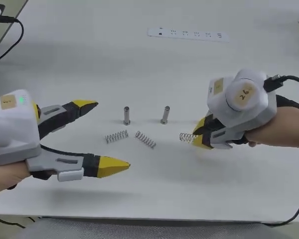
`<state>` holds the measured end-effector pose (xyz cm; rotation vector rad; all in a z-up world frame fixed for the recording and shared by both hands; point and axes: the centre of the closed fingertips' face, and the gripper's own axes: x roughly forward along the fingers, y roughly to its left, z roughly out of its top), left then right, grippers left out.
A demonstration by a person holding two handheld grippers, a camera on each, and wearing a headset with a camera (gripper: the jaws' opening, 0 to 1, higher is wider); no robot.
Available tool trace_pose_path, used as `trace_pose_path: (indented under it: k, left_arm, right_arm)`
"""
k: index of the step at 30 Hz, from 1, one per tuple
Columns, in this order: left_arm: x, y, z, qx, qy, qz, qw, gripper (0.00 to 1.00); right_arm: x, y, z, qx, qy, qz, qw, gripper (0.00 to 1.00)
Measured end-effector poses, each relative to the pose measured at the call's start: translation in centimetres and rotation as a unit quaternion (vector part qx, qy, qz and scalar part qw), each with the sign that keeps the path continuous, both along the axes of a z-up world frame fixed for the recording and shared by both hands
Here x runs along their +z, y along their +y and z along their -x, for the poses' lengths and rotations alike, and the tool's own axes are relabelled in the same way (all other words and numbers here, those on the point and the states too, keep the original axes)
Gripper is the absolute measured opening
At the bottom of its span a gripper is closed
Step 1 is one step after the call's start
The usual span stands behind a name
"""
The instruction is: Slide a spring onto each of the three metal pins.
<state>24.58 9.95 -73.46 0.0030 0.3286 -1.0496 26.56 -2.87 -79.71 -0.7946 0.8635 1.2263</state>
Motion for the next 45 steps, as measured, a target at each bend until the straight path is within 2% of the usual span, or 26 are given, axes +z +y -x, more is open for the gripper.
trace_pose_path:
  k: [9,15,19,29,45]
  left_arm:
    - [0.0,-2.3,0.6,-0.034,0.003,0.002,0.9994,0.85]
    - [0.2,-3.7,0.6,-0.055,0.001,0.006,0.9984,0.79]
    - [-0.2,-4.6,0.5,-0.068,0.000,0.001,0.9977,0.75]
    - [-0.4,-6.8,-0.1,-0.097,-0.016,-0.007,0.9952,0.58]
    - [-0.6,-8.4,-0.9,-0.121,-0.022,-0.011,0.9924,0.34]
  right_arm:
    - [1.0,0.8,0.6,0.004,0.002,-0.013,0.9999,0.09]
    - [1.1,1.3,1.0,0.009,0.002,-0.018,0.9998,0.09]
    - [1.2,1.7,1.2,0.014,0.003,-0.019,0.9997,0.09]
    - [1.8,2.6,1.2,0.019,0.003,-0.024,0.9995,0.09]
    - [2.6,3.6,1.2,0.031,-0.001,-0.034,0.9990,0.09]
